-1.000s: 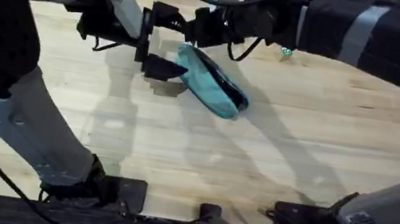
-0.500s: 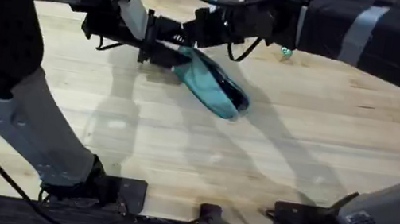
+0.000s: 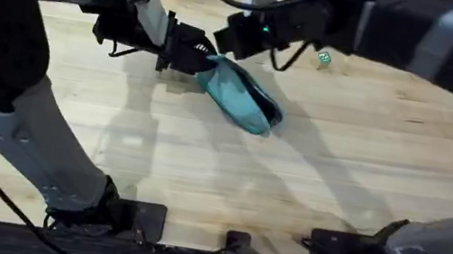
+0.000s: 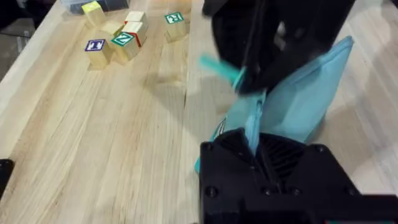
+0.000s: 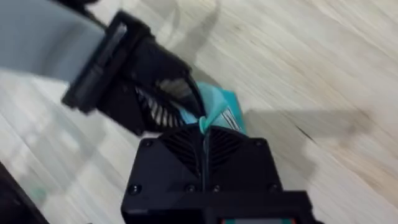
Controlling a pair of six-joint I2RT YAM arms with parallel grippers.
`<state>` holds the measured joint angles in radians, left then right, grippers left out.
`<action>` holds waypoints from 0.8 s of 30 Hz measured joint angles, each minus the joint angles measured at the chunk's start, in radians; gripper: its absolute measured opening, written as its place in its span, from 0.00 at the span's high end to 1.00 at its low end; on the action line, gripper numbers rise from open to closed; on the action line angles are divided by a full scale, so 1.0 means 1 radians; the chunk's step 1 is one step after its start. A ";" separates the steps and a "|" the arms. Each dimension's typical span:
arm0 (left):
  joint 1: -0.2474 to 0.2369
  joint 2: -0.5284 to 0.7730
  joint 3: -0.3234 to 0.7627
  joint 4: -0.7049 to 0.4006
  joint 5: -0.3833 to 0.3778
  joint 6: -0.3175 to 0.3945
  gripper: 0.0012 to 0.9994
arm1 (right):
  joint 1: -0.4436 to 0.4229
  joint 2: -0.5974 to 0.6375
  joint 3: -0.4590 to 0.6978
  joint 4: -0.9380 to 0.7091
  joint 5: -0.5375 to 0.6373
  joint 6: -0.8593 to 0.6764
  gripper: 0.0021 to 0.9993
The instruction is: Unzip the bag, pick up the pens from the table one at a time and place them inside, then zip the bag closed.
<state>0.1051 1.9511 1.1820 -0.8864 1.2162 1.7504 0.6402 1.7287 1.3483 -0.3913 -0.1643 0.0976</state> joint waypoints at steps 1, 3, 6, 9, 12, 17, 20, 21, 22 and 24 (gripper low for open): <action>0.000 0.000 0.000 0.000 0.003 0.000 0.96 | -0.002 -0.014 0.000 -0.024 0.008 -0.020 0.97; -0.002 0.000 0.000 0.001 0.009 0.000 0.96 | -0.010 -0.040 0.000 -0.075 0.020 -0.066 0.97; -0.003 0.000 0.000 0.005 0.011 0.000 0.96 | -0.022 -0.062 0.000 -0.140 0.028 -0.124 0.97; -0.003 0.000 0.000 0.008 0.005 0.000 0.96 | -0.033 -0.069 0.000 -0.253 0.042 -0.182 0.97; -0.003 0.000 0.000 0.008 0.002 0.000 0.96 | -0.035 -0.069 0.002 -0.328 0.065 -0.207 0.97; -0.003 0.000 0.000 0.007 0.001 0.000 0.96 | -0.038 -0.071 0.006 -0.496 0.101 -0.281 0.97; -0.003 0.000 0.000 0.007 0.003 0.000 0.96 | -0.048 -0.075 0.007 -0.584 0.122 -0.320 0.97; -0.003 0.000 0.000 0.008 0.003 0.000 0.96 | -0.055 -0.078 0.007 -0.600 0.126 -0.331 0.97; -0.003 0.000 0.000 0.008 0.004 0.000 0.96 | -0.064 -0.083 0.007 -0.610 0.127 -0.338 0.97; -0.004 0.000 0.000 0.007 0.007 0.000 0.96 | -0.082 -0.093 0.009 -0.635 0.127 -0.347 0.97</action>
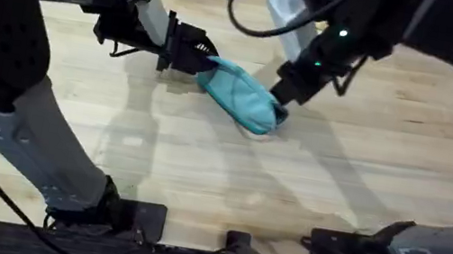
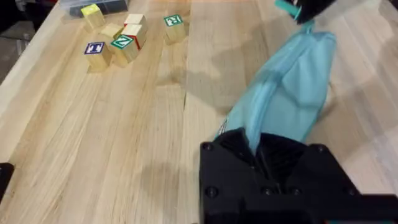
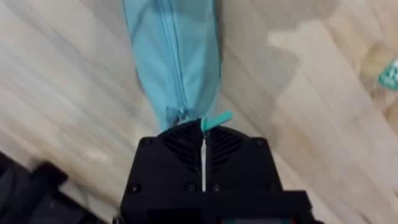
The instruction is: Unzip the bag, pick up the pens from the table one at a time and place them inside, then zip the bag closed.
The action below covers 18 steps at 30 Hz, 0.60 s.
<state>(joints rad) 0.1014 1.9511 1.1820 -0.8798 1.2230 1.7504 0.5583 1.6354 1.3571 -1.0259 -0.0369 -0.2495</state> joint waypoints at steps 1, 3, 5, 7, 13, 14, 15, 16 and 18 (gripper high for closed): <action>-0.001 0.000 0.000 0.000 0.001 0.000 0.96 | -0.011 -0.007 0.002 -0.028 0.002 -0.008 0.97; -0.002 0.000 0.000 -0.002 0.005 0.000 0.96 | -0.032 -0.017 0.002 -0.081 0.004 -0.021 0.97; -0.005 0.000 0.000 -0.006 0.008 0.000 0.96 | -0.050 -0.019 0.002 -0.099 0.004 -0.026 0.97; -0.012 0.000 0.000 -0.004 0.009 0.000 0.96 | -0.064 -0.019 -0.005 -0.098 0.003 -0.031 0.97; -0.013 0.000 0.000 0.001 0.011 0.000 0.96 | -0.082 -0.028 -0.148 -0.004 0.003 -0.015 0.97; -0.013 0.000 0.000 0.001 0.011 0.000 0.96 | -0.084 -0.028 -0.184 0.026 0.002 -0.004 0.97; -0.013 0.000 0.000 0.001 0.011 0.000 0.96 | -0.085 -0.028 -0.220 0.060 0.002 0.010 0.97; -0.013 0.000 0.000 0.000 0.011 0.000 0.96 | -0.086 -0.028 -0.255 0.095 -0.003 0.026 0.97; -0.016 0.000 0.000 -0.001 0.012 0.000 0.96 | -0.087 -0.029 -0.305 0.145 -0.011 0.062 0.97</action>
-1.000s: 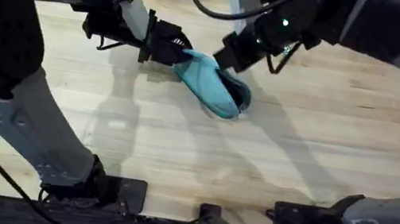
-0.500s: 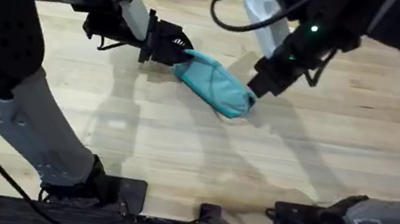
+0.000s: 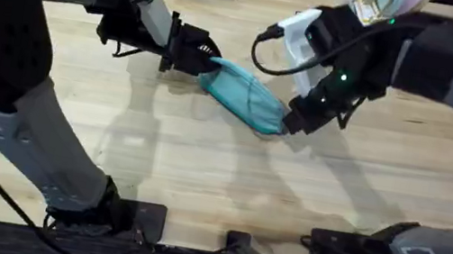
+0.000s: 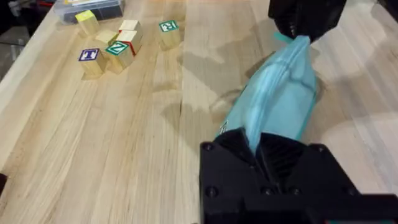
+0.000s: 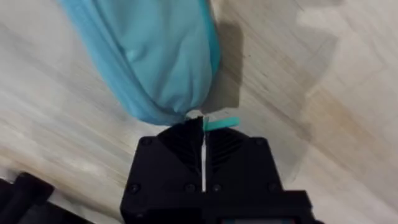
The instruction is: Unzip the bag, pick up the pens from the table one at a time and place them inside, then zip the bag closed.
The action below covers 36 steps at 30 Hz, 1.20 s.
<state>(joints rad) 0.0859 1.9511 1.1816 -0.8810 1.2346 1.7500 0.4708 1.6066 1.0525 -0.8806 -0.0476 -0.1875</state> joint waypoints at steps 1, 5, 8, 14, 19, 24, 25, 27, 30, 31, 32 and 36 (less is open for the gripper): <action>-0.001 0.000 0.000 0.000 0.000 0.000 0.96 | -0.001 -0.004 -0.013 0.012 -0.002 0.017 0.97; -0.002 0.000 0.000 0.002 0.000 0.000 0.96 | -0.002 -0.022 -0.018 0.007 -0.001 0.078 0.95; 0.000 0.000 0.000 0.010 -0.002 0.000 0.96 | -0.006 -0.022 -0.010 -0.056 0.026 0.107 0.58; 0.002 0.000 0.000 0.010 -0.004 0.000 0.96 | -0.011 -0.045 0.086 -0.107 0.053 0.165 0.01; 0.002 0.000 0.000 0.010 -0.004 0.000 0.96 | -0.011 -0.171 0.189 -0.107 0.056 0.184 0.00; 0.002 0.000 0.000 0.010 -0.004 0.000 0.96 | -0.011 -0.279 0.203 -0.108 0.056 0.188 0.00; 0.002 0.000 0.000 0.010 -0.004 0.000 0.96 | -0.011 -0.293 0.203 -0.108 0.056 0.188 0.00; 0.002 0.000 0.000 0.011 -0.004 0.001 0.93 | -0.011 -0.315 0.203 -0.108 0.056 0.189 0.00; 0.007 0.000 0.000 0.018 -0.004 0.001 0.50 | -0.011 -0.334 0.203 -0.109 0.056 0.189 0.00; 0.010 0.000 0.000 0.018 -0.004 0.000 0.36 | -0.011 -0.338 0.203 -0.110 0.056 0.190 0.00; 0.012 0.000 0.000 0.019 -0.004 0.000 0.19 | -0.011 -0.341 0.203 -0.112 0.056 0.190 0.00; 0.019 0.000 0.000 0.021 -0.003 -0.003 0.01 | -0.011 -0.341 0.203 -0.120 0.059 0.192 0.00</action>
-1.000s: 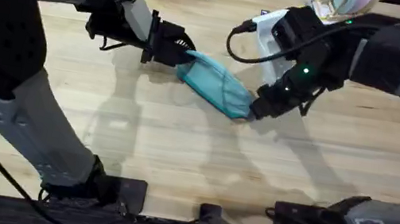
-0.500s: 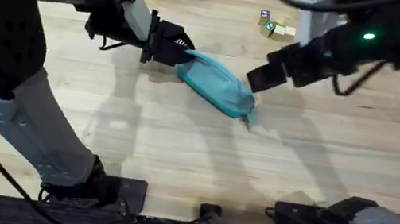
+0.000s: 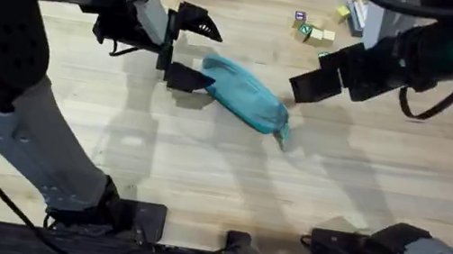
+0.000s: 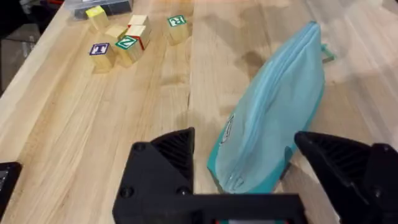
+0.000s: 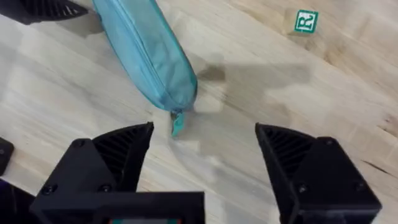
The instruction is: Unzip the bag, pick up the pens from the table one at a time and place them inside, then zip the bag closed.
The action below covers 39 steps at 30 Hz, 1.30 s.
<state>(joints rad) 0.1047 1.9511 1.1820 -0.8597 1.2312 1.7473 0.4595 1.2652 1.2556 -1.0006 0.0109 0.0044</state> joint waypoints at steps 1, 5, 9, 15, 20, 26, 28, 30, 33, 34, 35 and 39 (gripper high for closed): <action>0.000 0.000 0.000 0.000 0.000 0.000 0.01 | 0.000 0.000 0.000 0.001 0.000 0.000 0.00; 0.000 0.000 0.000 0.009 -0.003 0.001 0.01 | 0.000 0.000 0.000 0.001 0.000 0.000 0.00; 0.000 0.000 0.000 0.042 -0.005 0.000 0.01 | 0.000 0.000 0.000 0.007 0.005 0.000 0.00; 0.015 -0.009 0.002 -0.009 -0.008 0.001 0.01 | 0.000 0.000 0.000 0.007 0.024 0.000 0.00; 0.057 -0.095 0.044 -0.135 -0.072 0.000 0.01 | 0.000 0.000 0.000 0.008 0.027 0.000 0.00; 0.066 -0.261 0.147 -0.197 -0.181 -0.115 0.01 | 0.000 0.000 0.000 0.008 0.027 0.000 0.00; 0.066 -0.296 0.159 -0.198 -0.213 -0.179 0.01 | 0.000 0.000 0.000 0.009 0.027 0.000 0.00; 0.066 -0.331 0.164 -0.199 -0.237 -0.246 0.01 | 0.000 0.000 0.000 0.008 0.027 0.000 0.00; 0.066 -0.397 0.174 -0.201 -0.282 -0.352 0.01 | 0.000 0.000 0.000 0.005 0.027 0.000 0.00; 0.066 -0.419 0.179 -0.201 -0.298 -0.381 0.01 | 0.000 0.000 0.000 0.004 0.027 0.000 0.00; 0.064 -0.445 0.185 -0.201 -0.320 -0.411 0.01 | 0.000 0.000 0.000 0.004 0.027 0.000 0.00; 0.050 -0.554 0.215 -0.178 -0.419 -0.536 0.01 | 0.000 0.000 0.000 0.004 0.027 0.000 0.00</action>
<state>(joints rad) 0.1543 1.3975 1.3968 -1.0374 0.8122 1.2117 0.4595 1.2652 1.2556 -0.9962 0.0380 0.0042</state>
